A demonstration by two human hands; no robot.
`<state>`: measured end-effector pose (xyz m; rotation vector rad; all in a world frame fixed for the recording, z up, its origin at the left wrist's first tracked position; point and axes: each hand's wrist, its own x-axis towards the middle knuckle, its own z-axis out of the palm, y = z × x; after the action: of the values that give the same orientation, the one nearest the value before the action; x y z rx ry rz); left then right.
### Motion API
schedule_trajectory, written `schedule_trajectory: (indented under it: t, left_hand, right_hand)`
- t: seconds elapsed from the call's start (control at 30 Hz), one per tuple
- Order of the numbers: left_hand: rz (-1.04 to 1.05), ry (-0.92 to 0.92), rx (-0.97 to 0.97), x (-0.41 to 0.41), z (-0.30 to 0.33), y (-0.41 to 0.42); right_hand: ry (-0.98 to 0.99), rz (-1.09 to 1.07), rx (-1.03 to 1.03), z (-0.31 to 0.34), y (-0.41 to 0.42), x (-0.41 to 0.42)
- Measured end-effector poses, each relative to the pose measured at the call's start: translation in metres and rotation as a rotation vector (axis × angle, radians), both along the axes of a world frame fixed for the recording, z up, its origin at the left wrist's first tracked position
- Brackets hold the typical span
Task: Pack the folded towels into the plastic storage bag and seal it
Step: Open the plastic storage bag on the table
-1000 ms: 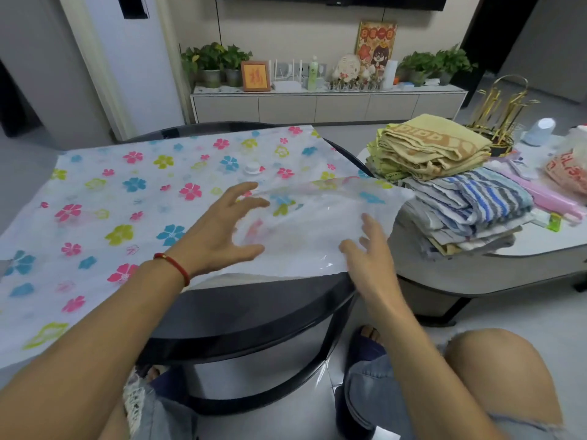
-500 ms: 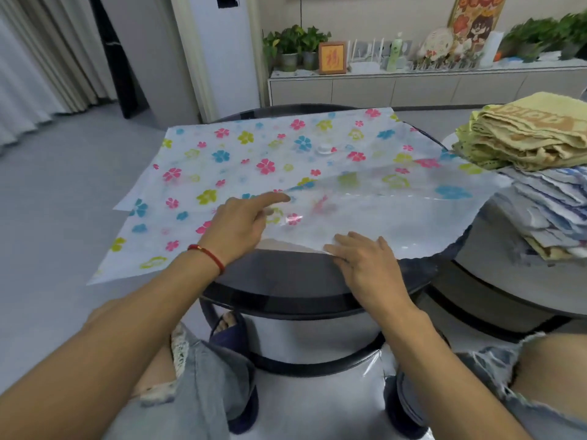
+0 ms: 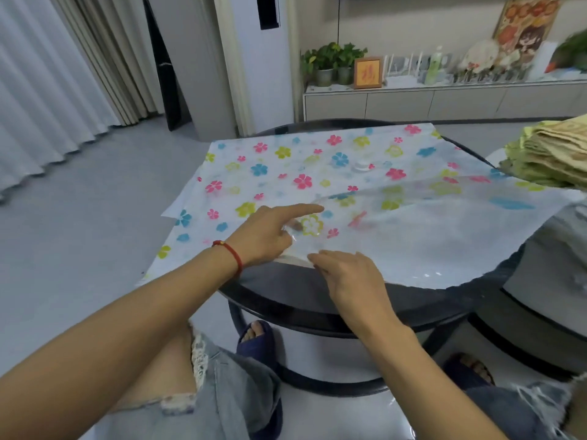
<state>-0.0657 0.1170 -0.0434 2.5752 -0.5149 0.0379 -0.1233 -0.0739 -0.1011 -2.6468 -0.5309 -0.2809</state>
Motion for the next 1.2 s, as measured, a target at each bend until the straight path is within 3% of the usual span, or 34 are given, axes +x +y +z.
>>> schedule_trajectory:
  t: [0.13,0.2,0.27,0.4,0.57,0.73,0.8,0.87,1.0,1.2]
  left_hand:
    - [0.194,-0.183,-0.050,0.026,0.019,0.012]
    - [0.238,-0.075,-0.184,0.032,0.027,0.019]
    - [0.141,0.088,-0.252,0.026,0.031,0.019]
    - [-0.056,0.160,-0.027,-0.004,0.023,0.026]
    - [0.002,0.099,0.179,-0.025,0.005,0.048]
    - [0.230,-0.086,0.013,-0.005,0.020,0.061]
    - [0.304,-0.049,-0.131,0.002,0.025,0.066]
    - [0.257,0.102,-0.229,-0.004,0.024,0.068]
    - [0.042,0.319,-0.095,-0.032,0.015,0.072]
    - [0.113,0.185,-0.085,-0.027,0.035,0.088]
  right_hand:
    - [0.043,-0.118,0.020,-0.008,-0.011,-0.017]
    - [0.039,-0.190,-0.027,-0.001,-0.007,-0.022]
    - [-0.010,-0.145,0.012,0.013,0.011,-0.021]
    - [0.043,0.030,0.031,0.025,0.051,-0.001]
    - [0.085,0.083,0.087,0.014,0.053,-0.001]
    - [0.100,0.076,0.094,-0.013,0.038,-0.026]
    - [0.105,0.043,0.081,-0.017,0.034,-0.038]
    - [0.053,0.006,0.111,-0.012,0.042,-0.041]
    - [-0.033,0.144,0.096,0.008,0.085,-0.026]
    - [0.013,0.271,-0.056,-0.010,0.085,-0.032]
